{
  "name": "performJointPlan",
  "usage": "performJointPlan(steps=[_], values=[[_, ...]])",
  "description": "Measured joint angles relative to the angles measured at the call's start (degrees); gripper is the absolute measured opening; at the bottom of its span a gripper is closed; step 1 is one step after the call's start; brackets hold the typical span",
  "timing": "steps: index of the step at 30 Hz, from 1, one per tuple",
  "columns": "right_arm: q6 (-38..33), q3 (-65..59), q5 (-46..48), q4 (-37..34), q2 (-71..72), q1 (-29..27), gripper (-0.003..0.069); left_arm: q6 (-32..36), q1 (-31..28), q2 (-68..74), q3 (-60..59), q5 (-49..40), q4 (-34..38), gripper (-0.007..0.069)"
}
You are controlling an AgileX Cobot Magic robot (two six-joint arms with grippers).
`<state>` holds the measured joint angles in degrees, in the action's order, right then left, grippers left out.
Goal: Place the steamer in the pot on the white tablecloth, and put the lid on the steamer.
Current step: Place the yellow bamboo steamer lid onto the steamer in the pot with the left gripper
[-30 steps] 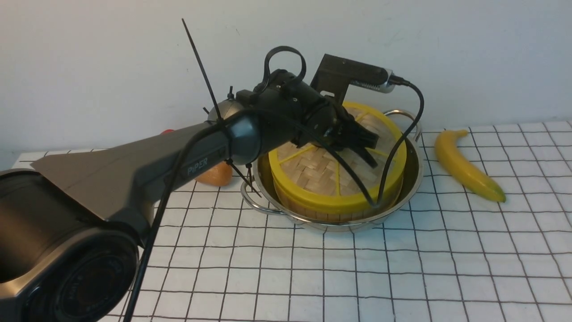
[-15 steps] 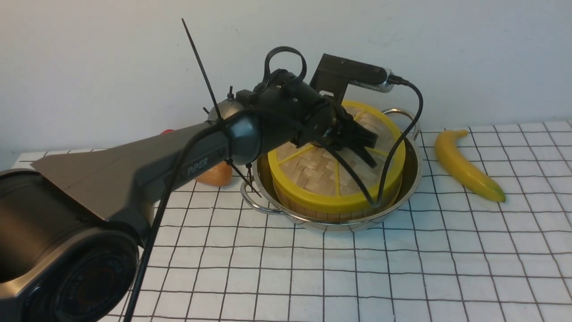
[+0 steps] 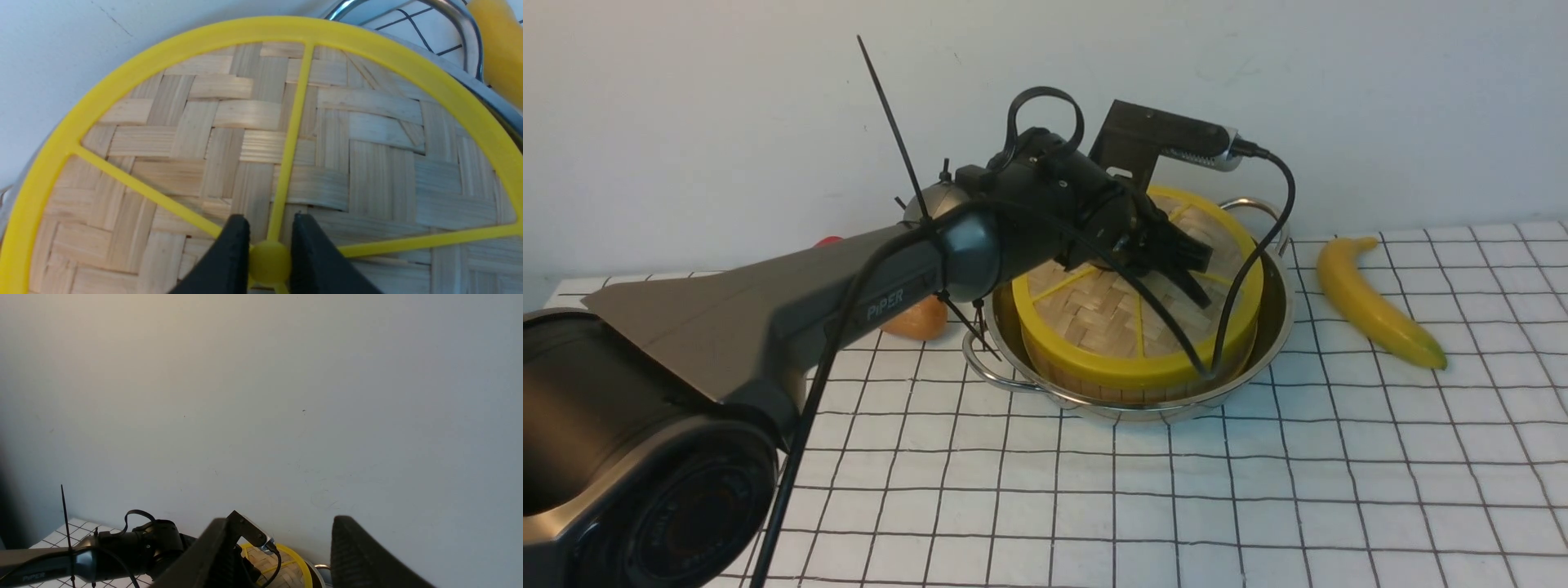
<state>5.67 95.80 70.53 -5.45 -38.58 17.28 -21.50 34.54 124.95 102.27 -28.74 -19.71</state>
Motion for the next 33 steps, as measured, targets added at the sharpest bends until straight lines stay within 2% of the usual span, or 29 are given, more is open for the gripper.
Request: performJointPlan(steps=[6, 15, 26, 33], values=[[0.0, 0.0, 0.0, 0.0, 0.0, 0.0, 0.0336, 0.0, 0.0, 0.0, 0.0, 0.0, -0.38, 0.0126], [0.0, 0.0, 0.0, -0.36, 0.0, 0.0, 0.0336, 0.0, 0.01, 0.0, 0.0, 0.77, -2.49, 0.0328], [0.0, 0.0, 0.0, -0.41, 0.0, 0.0, 0.0336, 0.0, 0.01, -0.07, 0.0, 1.95, -2.83, 0.0345], [0.0, 0.0, 0.0, -0.41, 0.0, 0.0, 0.0336, 0.06, 0.01, -5.78, 0.07, 0.92, -3.49, 0.0344]])
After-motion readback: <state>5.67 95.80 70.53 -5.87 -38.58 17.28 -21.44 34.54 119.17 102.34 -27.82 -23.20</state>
